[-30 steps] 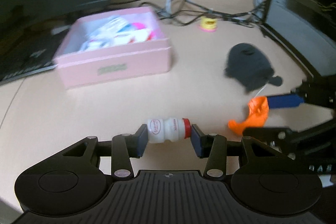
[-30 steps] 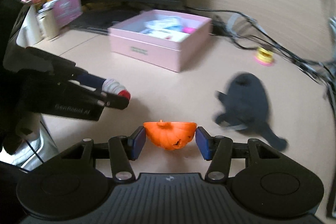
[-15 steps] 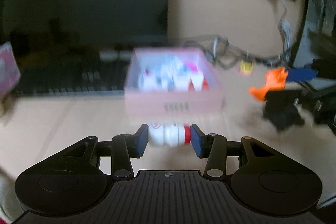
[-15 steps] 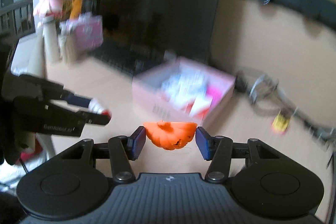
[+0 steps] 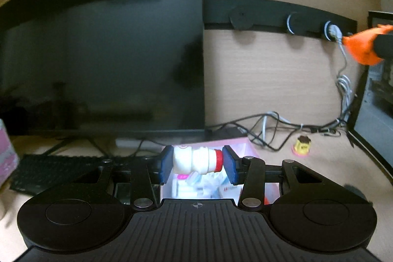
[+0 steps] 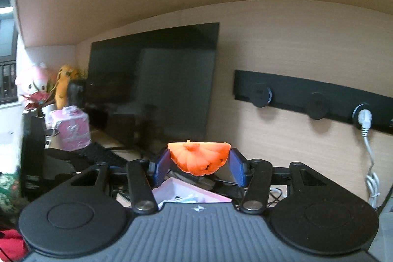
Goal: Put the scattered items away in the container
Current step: 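Carry the bottle and pumpkin over the pink box and release both, then grasp the yellow pudding toy with pink base with the right gripper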
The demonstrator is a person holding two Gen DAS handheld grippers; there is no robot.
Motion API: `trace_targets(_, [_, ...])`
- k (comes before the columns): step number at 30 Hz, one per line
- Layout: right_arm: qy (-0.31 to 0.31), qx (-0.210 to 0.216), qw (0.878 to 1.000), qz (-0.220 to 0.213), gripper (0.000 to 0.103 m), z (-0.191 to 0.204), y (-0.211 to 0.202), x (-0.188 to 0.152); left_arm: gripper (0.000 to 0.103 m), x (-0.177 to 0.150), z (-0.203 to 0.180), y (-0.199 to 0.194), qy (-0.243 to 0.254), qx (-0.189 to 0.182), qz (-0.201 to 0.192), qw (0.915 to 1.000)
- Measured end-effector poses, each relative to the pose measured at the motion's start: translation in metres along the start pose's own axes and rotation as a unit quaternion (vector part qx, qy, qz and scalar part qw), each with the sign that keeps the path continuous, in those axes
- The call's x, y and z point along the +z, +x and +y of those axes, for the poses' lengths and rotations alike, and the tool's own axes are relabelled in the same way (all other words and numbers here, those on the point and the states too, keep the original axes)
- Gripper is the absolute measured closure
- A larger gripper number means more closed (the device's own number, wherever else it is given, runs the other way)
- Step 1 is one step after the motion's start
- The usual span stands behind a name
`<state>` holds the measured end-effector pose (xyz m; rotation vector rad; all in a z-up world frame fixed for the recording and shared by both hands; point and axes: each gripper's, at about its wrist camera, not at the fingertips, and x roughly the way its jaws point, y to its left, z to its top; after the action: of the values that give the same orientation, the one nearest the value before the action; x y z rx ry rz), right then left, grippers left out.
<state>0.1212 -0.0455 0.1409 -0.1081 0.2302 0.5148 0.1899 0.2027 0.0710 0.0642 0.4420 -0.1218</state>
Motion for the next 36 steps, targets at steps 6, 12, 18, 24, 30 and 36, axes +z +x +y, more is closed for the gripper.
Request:
trace_targets(6, [0.007, -0.013, 0.999, 0.034, 0.051, -0.008, 0.017, -0.011, 0.039, -0.016, 0.001, 0.047, -0.019, -0.017, 0.045, 0.9987])
trace_targets(12, [0.037, 0.013, 0.996, 0.08, 0.051, -0.014, 0.057, -0.025, 0.005, -0.059, -0.002, 0.029, -0.068, -0.026, 0.124, 0.9896])
trace_targets(18, [0.062, 0.075, 0.988, 0.123, 0.051, -0.001, 0.12, -0.041, 0.001, -0.107, -0.005, 0.002, -0.152, -0.018, 0.206, 0.9665])
trace_targets(24, [0.111, 0.098, 0.981, 0.124, 0.034, 0.006, 0.163, -0.043, 0.0, -0.139, -0.014, -0.027, -0.205, 0.025, 0.235, 0.9498])
trace_targets(30, [0.146, 0.076, 0.979, 0.117, 0.022, -0.019, 0.144, -0.052, 0.0, -0.132, -0.027, -0.05, -0.165, 0.034, 0.146, 0.9749])
trace_targets(36, [0.079, -0.02, 0.992, 0.101, 0.004, -0.063, 0.09, -0.075, 0.0, -0.118, -0.056, -0.044, -0.139, 0.0, 0.116, 0.9835])
